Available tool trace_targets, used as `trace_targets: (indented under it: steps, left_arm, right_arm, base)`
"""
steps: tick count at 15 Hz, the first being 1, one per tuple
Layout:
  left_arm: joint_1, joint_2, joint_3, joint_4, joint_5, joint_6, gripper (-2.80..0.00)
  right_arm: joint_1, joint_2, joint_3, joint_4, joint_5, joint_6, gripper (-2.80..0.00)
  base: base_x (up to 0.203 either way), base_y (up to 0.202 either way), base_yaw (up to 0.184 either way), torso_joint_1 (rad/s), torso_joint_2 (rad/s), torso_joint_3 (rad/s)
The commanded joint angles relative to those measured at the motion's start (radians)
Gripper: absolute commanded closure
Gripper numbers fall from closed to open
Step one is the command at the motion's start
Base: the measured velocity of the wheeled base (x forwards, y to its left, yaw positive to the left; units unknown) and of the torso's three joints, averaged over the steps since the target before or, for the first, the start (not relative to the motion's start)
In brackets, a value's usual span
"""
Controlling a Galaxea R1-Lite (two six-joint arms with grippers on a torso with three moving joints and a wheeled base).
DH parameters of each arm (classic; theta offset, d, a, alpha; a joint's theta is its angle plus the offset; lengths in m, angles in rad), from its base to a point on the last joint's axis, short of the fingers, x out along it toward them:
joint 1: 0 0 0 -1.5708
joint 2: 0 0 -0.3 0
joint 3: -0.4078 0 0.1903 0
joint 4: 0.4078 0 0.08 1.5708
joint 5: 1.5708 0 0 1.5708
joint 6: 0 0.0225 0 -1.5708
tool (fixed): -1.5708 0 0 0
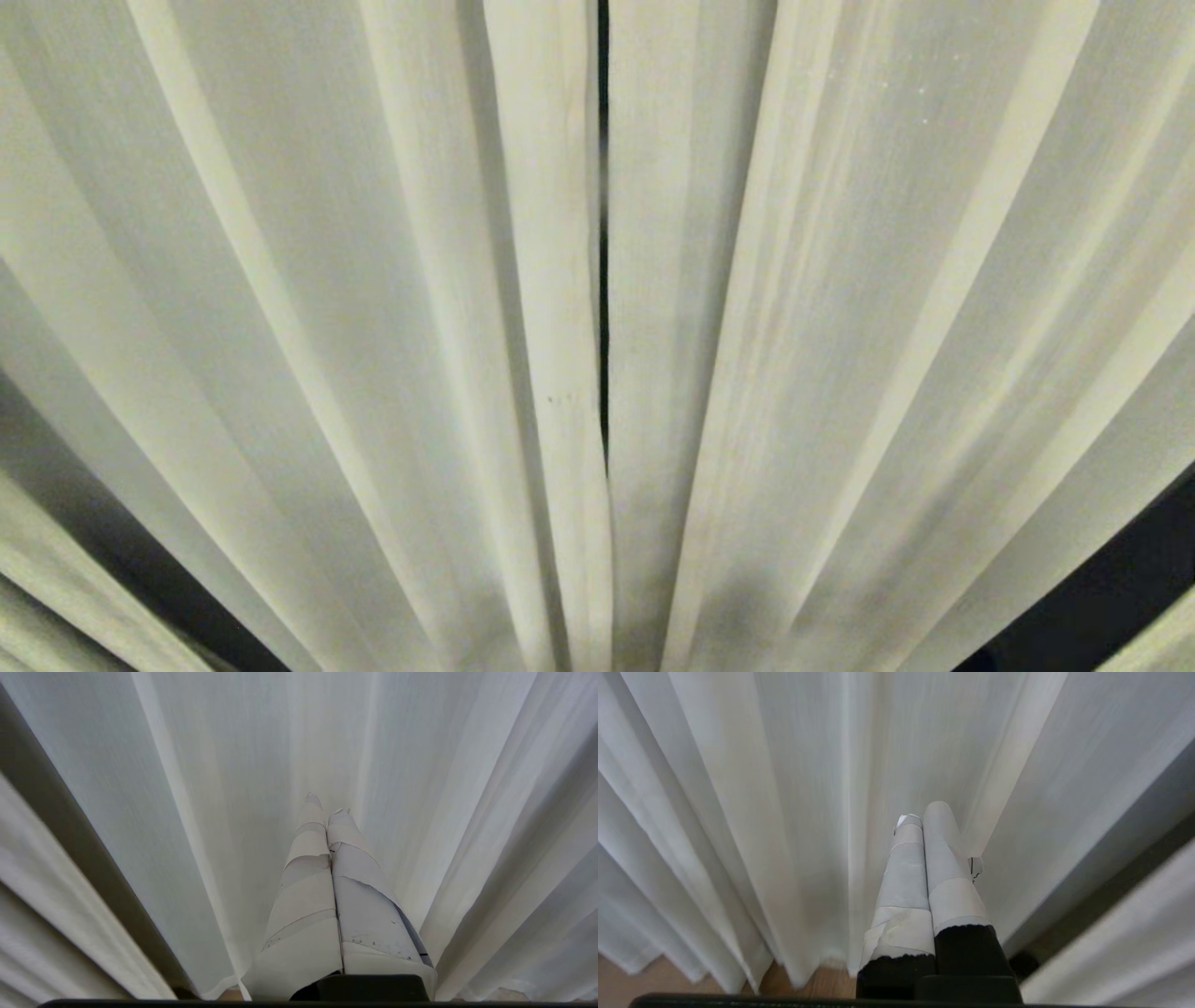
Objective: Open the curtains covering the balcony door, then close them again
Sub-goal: Pull the outer curtains open on both sides
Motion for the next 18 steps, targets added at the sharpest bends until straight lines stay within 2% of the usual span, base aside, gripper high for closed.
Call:
trace_targets:
  steps: [1,18]
  left_arm:
    - [0.0,0.0,0.0,0.0,0.0,0.0,0.0]
    - [-0.001,0.0,0.0,0.0,0.001,0.0,0.0]
  right_arm:
    - [0.001,-0.033,0.0,0.0,0.0,-0.001,0.0]
    - [0.001,-0.033,0.0,0.0,0.001,0.004,0.0]
  base:
    - [0.0,0.0,0.0,0.0,0.0,0.0]
    - [0.0,0.0,0.0,0.0,0.0,0.0]
